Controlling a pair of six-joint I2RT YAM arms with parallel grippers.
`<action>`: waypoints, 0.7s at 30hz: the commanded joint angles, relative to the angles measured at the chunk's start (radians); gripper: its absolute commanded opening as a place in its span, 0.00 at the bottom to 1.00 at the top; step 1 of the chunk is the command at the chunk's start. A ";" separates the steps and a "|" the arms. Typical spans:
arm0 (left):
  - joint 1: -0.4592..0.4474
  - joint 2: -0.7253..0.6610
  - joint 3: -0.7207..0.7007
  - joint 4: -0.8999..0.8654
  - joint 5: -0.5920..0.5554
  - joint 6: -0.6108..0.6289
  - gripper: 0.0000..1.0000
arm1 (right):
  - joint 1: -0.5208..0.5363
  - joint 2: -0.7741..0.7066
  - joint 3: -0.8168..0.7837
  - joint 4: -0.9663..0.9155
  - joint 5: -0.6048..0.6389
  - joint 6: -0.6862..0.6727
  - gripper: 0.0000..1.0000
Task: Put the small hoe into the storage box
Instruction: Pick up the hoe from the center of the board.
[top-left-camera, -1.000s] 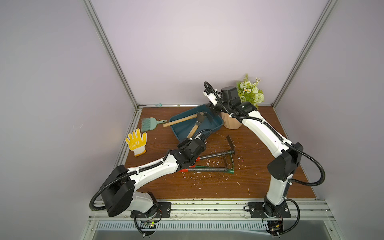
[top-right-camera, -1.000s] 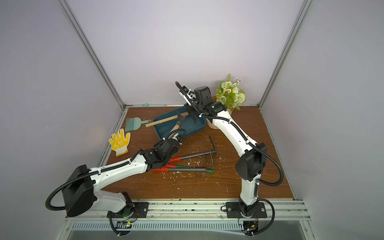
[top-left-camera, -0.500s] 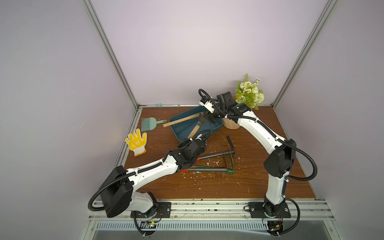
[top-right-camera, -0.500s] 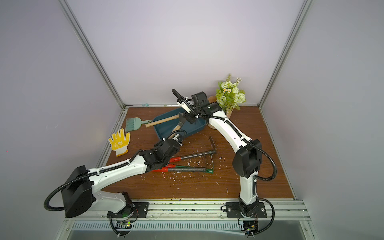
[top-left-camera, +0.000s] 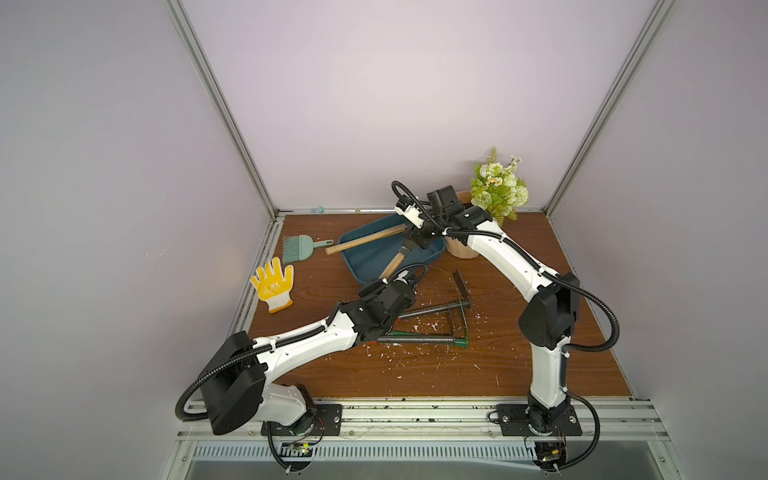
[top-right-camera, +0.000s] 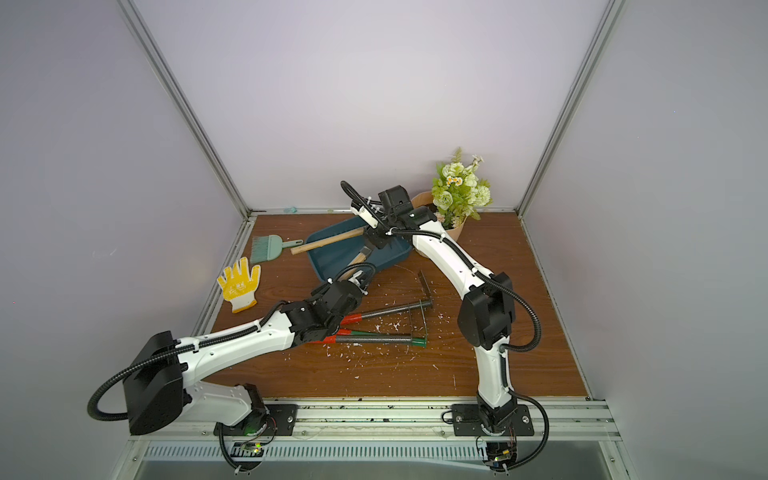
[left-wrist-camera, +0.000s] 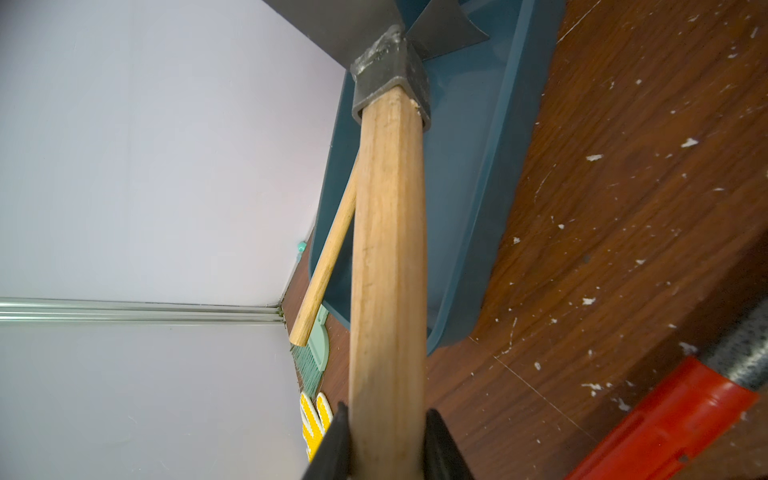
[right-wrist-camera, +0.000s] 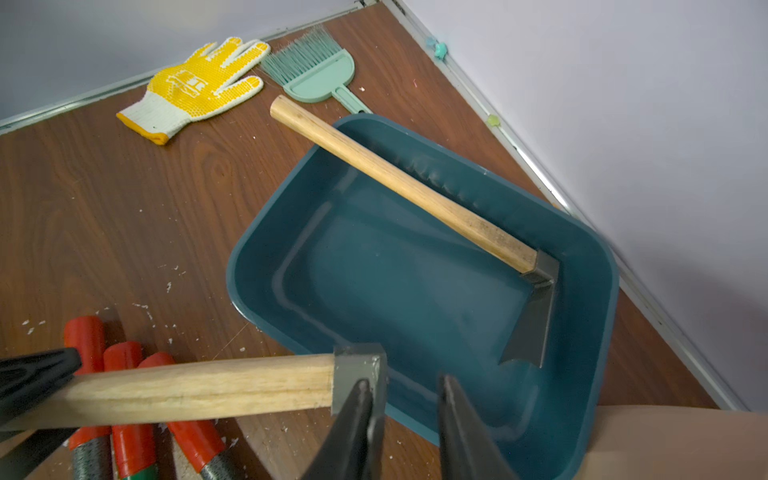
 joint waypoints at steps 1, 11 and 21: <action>-0.013 -0.038 0.053 0.062 -0.044 -0.014 0.00 | 0.004 -0.014 0.037 0.015 -0.023 -0.014 0.24; -0.014 -0.064 0.022 0.084 -0.051 -0.048 0.28 | 0.003 -0.025 0.008 0.082 0.025 0.040 0.00; 0.054 -0.299 -0.091 0.230 0.276 -0.202 0.72 | 0.001 -0.115 -0.209 0.420 0.121 0.216 0.00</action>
